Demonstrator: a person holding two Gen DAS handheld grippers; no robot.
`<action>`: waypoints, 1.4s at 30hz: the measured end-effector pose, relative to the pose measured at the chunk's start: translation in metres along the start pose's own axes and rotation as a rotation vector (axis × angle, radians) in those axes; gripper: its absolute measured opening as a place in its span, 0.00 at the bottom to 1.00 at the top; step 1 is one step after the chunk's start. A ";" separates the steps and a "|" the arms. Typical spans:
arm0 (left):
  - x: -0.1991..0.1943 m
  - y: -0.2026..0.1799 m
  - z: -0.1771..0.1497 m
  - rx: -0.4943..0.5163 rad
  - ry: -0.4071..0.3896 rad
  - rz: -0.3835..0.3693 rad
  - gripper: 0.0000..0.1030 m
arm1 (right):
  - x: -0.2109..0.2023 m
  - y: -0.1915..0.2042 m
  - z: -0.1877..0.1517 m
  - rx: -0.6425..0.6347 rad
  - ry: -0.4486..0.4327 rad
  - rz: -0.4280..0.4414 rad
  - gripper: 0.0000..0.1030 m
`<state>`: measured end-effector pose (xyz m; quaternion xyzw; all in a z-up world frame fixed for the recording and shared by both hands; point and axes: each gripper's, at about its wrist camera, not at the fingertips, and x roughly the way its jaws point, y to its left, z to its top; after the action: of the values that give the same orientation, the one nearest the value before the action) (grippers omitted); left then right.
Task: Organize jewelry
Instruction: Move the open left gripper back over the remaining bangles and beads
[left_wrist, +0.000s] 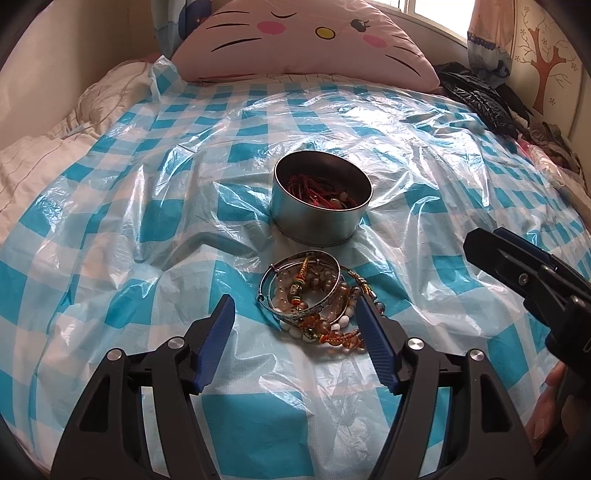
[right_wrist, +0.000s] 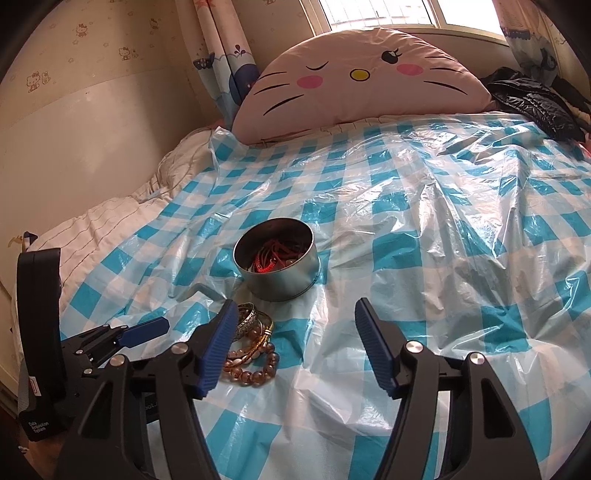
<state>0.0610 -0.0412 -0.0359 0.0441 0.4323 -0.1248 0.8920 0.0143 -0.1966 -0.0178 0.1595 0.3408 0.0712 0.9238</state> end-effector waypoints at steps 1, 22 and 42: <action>0.002 -0.002 0.000 0.008 0.005 -0.001 0.63 | 0.000 0.000 0.000 0.002 0.001 0.000 0.62; 0.036 0.034 0.021 -0.108 0.040 0.065 0.62 | 0.002 -0.005 0.000 0.027 0.007 0.018 0.63; 0.055 0.024 0.024 -0.032 0.095 0.069 0.60 | 0.010 -0.005 -0.003 0.031 0.048 0.032 0.64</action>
<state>0.1179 -0.0328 -0.0648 0.0506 0.4745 -0.0851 0.8747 0.0200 -0.1981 -0.0277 0.1775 0.3615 0.0848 0.9114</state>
